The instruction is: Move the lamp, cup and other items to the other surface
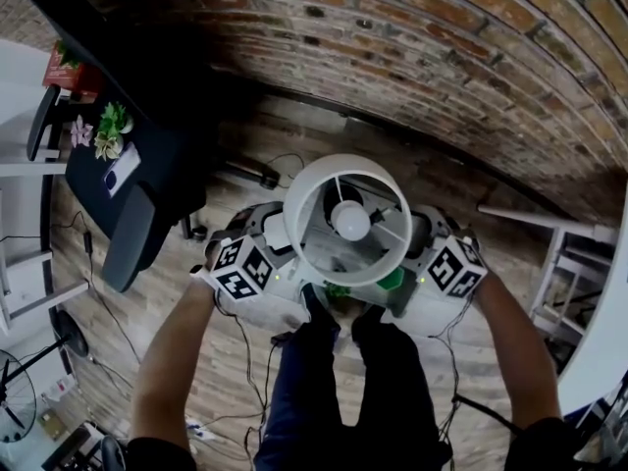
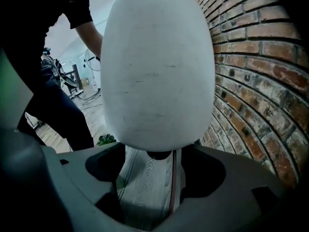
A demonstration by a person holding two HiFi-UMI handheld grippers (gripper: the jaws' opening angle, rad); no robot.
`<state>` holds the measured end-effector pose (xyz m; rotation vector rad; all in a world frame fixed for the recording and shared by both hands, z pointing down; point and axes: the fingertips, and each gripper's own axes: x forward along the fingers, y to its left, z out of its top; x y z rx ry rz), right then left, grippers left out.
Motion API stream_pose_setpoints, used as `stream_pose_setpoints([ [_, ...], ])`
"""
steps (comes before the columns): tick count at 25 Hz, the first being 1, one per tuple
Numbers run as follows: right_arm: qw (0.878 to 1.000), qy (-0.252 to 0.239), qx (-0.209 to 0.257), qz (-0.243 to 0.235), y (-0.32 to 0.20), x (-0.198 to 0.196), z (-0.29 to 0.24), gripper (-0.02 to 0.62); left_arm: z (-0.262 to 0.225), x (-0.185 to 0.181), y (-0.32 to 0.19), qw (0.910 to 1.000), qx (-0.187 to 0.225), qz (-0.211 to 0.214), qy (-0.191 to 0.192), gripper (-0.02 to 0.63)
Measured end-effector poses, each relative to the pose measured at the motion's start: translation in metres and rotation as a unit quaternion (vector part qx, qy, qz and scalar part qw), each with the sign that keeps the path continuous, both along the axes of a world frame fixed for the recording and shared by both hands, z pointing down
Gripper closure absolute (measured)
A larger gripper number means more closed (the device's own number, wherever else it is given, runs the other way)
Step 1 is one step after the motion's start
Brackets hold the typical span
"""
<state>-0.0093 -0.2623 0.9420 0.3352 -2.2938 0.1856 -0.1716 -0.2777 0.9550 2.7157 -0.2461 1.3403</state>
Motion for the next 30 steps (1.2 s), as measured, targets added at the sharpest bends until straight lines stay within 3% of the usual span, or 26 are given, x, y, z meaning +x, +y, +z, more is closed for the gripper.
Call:
stream_pose_setpoints([
  [16,1.000,-0.006,0.011,0.024,-0.003,-0.002,-0.021,0.230,-0.031,0.006,-0.007,0.9994,0.035,-0.001,0.005,0.284],
  [30,0.999,-0.011,0.037,0.033,0.010,0.012,-0.204,0.232,-0.201,0.022,0.008,0.9990,0.041,0.004,0.016,0.284],
])
